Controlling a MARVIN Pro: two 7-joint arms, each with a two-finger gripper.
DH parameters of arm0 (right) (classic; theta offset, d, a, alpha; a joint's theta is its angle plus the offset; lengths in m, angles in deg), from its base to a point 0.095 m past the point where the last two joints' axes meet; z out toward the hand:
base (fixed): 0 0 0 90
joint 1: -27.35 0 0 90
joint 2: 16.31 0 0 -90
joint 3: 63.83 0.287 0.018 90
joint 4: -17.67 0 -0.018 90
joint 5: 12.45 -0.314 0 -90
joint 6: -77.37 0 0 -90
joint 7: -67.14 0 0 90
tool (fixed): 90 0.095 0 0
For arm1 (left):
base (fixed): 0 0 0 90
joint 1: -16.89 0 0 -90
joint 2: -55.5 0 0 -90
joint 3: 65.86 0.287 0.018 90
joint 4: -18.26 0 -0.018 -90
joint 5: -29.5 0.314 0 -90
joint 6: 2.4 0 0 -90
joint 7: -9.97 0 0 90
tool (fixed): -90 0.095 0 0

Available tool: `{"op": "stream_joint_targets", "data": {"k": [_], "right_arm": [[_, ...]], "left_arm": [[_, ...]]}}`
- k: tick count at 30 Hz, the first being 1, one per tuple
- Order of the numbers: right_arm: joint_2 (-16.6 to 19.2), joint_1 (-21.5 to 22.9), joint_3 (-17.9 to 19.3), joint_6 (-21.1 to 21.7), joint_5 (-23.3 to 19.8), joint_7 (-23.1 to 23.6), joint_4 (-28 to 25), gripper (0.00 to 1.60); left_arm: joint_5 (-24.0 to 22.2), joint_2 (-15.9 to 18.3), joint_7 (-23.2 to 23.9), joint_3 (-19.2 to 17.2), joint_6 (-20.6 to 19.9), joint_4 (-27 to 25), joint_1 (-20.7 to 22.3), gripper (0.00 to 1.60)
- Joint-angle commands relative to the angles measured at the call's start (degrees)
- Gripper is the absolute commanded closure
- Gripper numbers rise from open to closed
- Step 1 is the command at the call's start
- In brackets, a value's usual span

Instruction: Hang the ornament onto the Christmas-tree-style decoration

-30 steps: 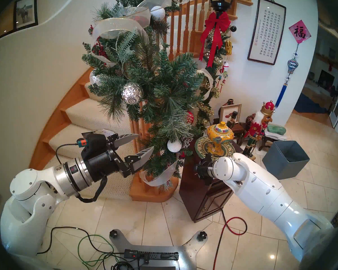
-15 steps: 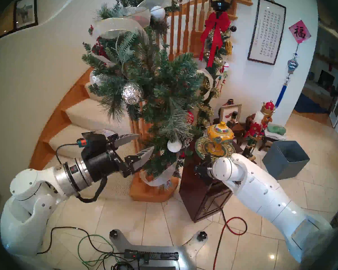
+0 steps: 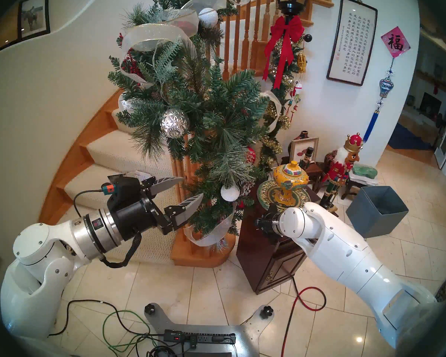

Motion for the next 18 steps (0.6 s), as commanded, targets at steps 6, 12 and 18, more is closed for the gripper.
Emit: {"op": "stream_joint_targets", "data": {"k": [6,12,18], "right_arm": [[0.4,0.8,0.5,0.1,0.2,0.2,-0.3,0.99],[0.4,0.8,0.6,0.2,0.2,0.2,-0.3,1.07],[0.5,0.8,0.7,0.2,0.1,0.3,-0.2,1.22]], "left_arm": [[0.0,0.0,0.0,-0.1,0.1,-0.3,0.0,0.00],[0.0,0.0,0.0,-0.1,0.1,-0.3,0.0,0.00],[0.0,0.0,0.0,-0.1,0.1,-0.3,0.0,0.00]]}}
